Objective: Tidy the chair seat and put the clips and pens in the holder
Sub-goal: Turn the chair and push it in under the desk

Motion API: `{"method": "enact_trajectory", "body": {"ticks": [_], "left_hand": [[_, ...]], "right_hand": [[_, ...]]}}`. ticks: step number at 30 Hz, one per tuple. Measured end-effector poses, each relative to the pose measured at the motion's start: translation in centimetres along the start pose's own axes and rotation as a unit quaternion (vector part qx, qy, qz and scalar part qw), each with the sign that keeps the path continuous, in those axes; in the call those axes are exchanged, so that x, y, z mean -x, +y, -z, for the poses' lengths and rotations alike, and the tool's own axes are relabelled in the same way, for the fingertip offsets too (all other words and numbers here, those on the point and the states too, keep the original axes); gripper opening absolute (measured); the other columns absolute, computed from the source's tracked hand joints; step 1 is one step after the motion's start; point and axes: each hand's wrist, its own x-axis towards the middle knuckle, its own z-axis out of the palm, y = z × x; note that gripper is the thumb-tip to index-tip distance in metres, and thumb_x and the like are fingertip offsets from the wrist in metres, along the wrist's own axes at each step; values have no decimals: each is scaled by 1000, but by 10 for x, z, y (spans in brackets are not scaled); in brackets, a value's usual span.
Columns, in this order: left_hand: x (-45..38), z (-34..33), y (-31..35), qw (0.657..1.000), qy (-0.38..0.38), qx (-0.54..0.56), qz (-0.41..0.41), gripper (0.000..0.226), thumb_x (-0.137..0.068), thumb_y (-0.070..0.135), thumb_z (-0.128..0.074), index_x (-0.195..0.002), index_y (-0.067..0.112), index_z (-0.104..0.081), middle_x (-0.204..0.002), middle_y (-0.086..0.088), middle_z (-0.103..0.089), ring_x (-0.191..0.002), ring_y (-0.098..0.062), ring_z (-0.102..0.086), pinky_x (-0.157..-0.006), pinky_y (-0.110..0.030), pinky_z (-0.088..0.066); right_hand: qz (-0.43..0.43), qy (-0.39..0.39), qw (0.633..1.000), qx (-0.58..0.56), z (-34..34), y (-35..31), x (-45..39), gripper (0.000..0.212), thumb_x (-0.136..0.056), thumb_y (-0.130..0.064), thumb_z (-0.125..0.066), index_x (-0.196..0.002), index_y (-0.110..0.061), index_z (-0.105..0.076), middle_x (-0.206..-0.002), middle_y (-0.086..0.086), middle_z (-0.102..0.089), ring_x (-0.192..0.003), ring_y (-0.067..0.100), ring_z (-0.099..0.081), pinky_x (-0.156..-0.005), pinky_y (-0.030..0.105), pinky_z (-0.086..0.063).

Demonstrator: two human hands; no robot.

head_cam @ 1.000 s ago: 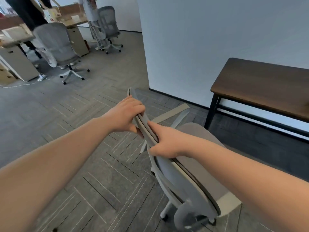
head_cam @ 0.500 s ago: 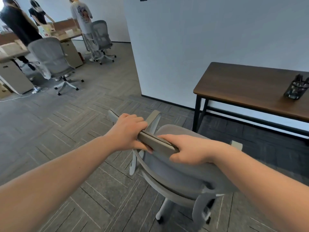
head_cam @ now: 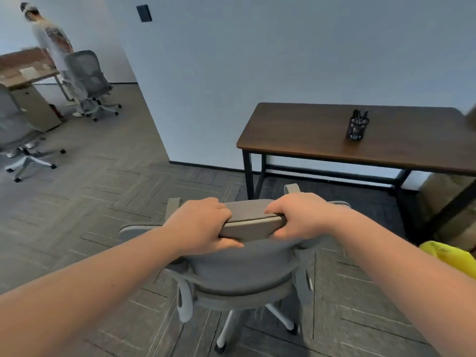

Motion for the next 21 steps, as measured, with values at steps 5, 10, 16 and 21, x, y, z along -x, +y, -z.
{"method": "enact_trajectory", "body": {"ticks": [5,10,16,21], "left_hand": [[-21,7,16,999,18,0,-30,51,-81,72,-43,-88,22,-54,-96,6,-61,-95,-15,-52,-74,-33,-47],[-52,17,37,997,34,13,-72,46,-80,71,-45,-81,25,-47,-94,6,-61,-96,-16,-53,-73,-34,-48],[-93,30,71,991,57,15,-121,47,-80,72,-44,-79,25,-44,-87,8,-56,-93,-16,-54,-70,-34,-48],[-136,39,95,986,60,4,-158,46,-79,73,-44,-80,28,-42,-91,9,-57,-93,-15,-53,-66,-31,-43]], "right_hand": [[-27,21,999,6,-1,17,21,26,-78,-36,-60,-59,-35,-42,-63,-10,-50,-60,2,-45,-55,26,-38],[-71,55,996,6,-1,46,44,16,-76,-37,-60,-69,-27,-50,-63,-7,-54,-61,5,-48,-56,28,-39],[-135,71,988,-8,1,87,75,20,-72,-45,-62,-80,-27,-59,-70,-7,-62,-67,8,-54,-60,33,-48],[-180,112,977,-1,5,113,101,23,-72,-48,-63,-82,-27,-61,-67,-9,-60,-68,9,-53,-60,31,-46]]}}
